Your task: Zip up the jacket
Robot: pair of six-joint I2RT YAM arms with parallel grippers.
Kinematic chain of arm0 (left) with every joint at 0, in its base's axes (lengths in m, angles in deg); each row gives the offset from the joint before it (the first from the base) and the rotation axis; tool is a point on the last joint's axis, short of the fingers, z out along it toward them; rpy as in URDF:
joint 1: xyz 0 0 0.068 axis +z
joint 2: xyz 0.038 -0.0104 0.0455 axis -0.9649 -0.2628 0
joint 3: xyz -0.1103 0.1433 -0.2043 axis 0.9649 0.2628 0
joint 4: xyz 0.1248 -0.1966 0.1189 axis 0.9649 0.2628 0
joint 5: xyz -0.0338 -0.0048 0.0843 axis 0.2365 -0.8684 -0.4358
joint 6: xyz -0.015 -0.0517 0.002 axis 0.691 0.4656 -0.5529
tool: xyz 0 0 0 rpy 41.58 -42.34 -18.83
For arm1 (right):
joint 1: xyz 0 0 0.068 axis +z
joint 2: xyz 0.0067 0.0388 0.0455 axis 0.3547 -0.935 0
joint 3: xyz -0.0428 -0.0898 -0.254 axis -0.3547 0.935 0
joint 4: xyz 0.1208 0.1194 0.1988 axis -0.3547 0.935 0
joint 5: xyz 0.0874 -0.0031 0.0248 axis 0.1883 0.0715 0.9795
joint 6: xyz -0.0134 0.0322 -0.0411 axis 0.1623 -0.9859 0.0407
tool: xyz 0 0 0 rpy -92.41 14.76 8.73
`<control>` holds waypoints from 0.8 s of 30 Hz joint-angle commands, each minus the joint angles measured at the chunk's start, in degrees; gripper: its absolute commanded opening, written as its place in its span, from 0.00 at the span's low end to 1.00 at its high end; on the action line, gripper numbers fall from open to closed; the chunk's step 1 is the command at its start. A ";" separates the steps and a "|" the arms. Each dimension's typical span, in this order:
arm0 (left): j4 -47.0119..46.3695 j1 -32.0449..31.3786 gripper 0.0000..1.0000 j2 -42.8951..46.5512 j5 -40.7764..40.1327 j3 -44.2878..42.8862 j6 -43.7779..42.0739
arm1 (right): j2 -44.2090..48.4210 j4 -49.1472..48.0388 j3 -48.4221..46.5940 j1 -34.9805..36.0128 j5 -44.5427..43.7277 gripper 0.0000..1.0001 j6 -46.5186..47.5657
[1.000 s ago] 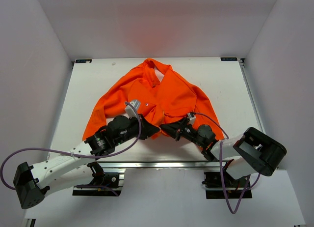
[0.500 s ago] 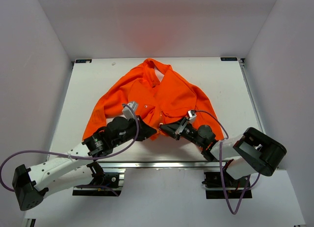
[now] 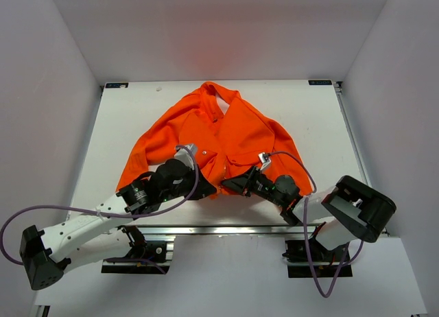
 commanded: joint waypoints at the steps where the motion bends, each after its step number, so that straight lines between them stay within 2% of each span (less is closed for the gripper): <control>1: 3.73 -0.19 0.00 1.63 2.87 -4.38 0.90 | 2.34 -29.83 -0.32 -0.57 -2.36 0.00 10.14; 4: 4.61 -0.19 0.00 1.37 2.08 -4.73 1.51 | 6.11 -27.64 0.21 -0.65 -2.71 0.00 14.97; 8: 2.60 -0.19 0.00 1.02 2.43 -4.91 1.34 | 12.36 -16.93 -1.10 -0.48 -0.61 0.00 23.22; 12: 0.75 -0.19 0.01 0.14 2.60 -4.73 -0.41 | 18.42 3.96 -6.02 0.57 1.33 0.00 34.39; 14: 0.13 -0.19 0.01 -0.65 3.74 -5.08 -1.12 | 20.01 6.20 -5.94 2.07 -0.49 0.00 39.40; 19: 1.09 -0.19 0.02 -1.44 4.45 -7.19 -3.58 | 22.83 14.27 -7.34 2.51 -2.01 0.00 43.99; 22: 3.29 -0.19 0.15 -1.62 4.80 -9.47 -6.21 | 22.39 15.17 -8.05 2.51 -1.48 0.00 43.91; 23: 5.03 -0.19 0.26 -1.88 5.15 -10.26 -7.00 | 22.39 16.04 -8.74 2.51 -1.56 0.00 43.74; 24: 6.10 -0.19 0.32 -1.97 5.07 -11.83 -8.58 | 22.39 17.71 -9.36 2.51 -2.00 0.00 42.95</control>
